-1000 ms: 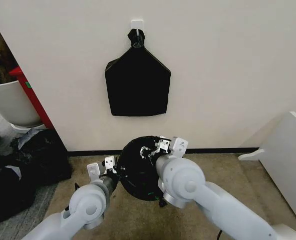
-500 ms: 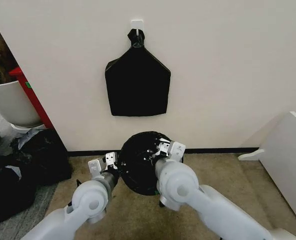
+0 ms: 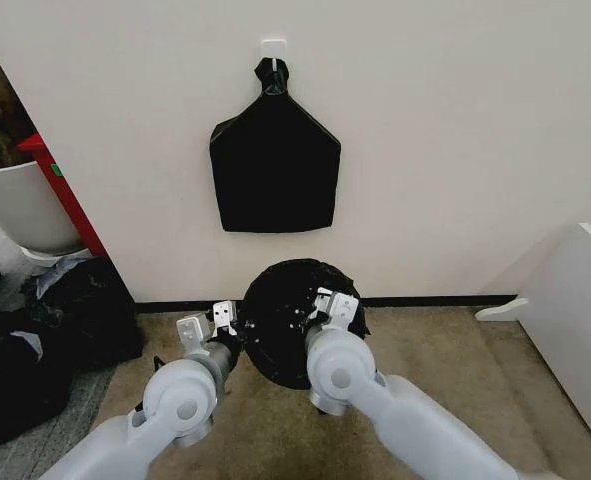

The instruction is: Place the garbage bag over the trash bin.

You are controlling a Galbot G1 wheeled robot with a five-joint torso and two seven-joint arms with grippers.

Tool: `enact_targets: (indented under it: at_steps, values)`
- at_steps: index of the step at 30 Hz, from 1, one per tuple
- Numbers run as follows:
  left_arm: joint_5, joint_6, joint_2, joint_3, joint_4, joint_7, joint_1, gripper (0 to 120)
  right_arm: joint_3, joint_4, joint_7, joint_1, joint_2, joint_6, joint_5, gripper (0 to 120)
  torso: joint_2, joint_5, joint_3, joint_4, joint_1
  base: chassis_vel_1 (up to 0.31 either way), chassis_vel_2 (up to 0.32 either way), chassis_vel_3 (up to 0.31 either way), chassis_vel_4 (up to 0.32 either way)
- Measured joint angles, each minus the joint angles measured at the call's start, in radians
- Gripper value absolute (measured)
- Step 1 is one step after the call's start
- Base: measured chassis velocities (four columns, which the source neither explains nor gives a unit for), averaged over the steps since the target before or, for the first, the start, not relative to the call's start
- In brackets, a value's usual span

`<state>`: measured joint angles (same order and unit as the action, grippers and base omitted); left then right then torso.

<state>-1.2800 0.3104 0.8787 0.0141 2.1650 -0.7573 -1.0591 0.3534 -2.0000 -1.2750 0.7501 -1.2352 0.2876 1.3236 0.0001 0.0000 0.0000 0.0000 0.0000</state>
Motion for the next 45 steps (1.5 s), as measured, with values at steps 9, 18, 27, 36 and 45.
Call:
enact_targets:
  at_steps: [9, 18, 27, 36, 45]
  values:
    - [0.034, -0.001, 0.012, -0.001, -0.029, 0.005, -0.005, 0, 0.02, -0.109, -0.055, -0.034, 0.044, -0.018, 0.048, 0, 0.0, -0.0001, 0.0, -0.0001, 0.0, 0.0, 0.0, 0.0, 0.0]
    - [0.068, -0.004, 0.012, -0.002, -0.021, 0.026, -0.016, 0, 0.017, 0.043, -0.038, -0.026, -0.005, -0.025, -0.064, 0, 0.0, 0.0, 0.0, 0.0, 0.0, 0.0, 0.0, 0.0, 0.0]
    - [0.081, -0.007, 0.025, 0.002, -0.021, 0.043, -0.011, 0, 0.023, 0.159, -0.041, -0.026, -0.08, -0.03, -0.101, 0, 0.0, 0.0, 0.0, 0.0, 0.0, 0.0, 0.0, 0.0, 0.0]
    - [0.095, -0.01, 0.032, -0.001, -0.034, 0.049, -0.014, 0, 0.059, 0.045, -0.079, -0.046, -0.06, -0.031, 0.006, 0, 0.0, 0.0, 0.0, 0.0, 0.0, 0.0, 0.0, 0.0, 0.0]
    - [0.121, -0.011, 0.032, -0.004, -0.025, 0.062, -0.041, 0, 0.053, 0.054, -0.081, -0.101, -0.079, -0.031, 0.033, 0, 0.0, 0.0, 0.0, 0.0001, 0.0, 0.0, 0.0, 0.0, 0.0]
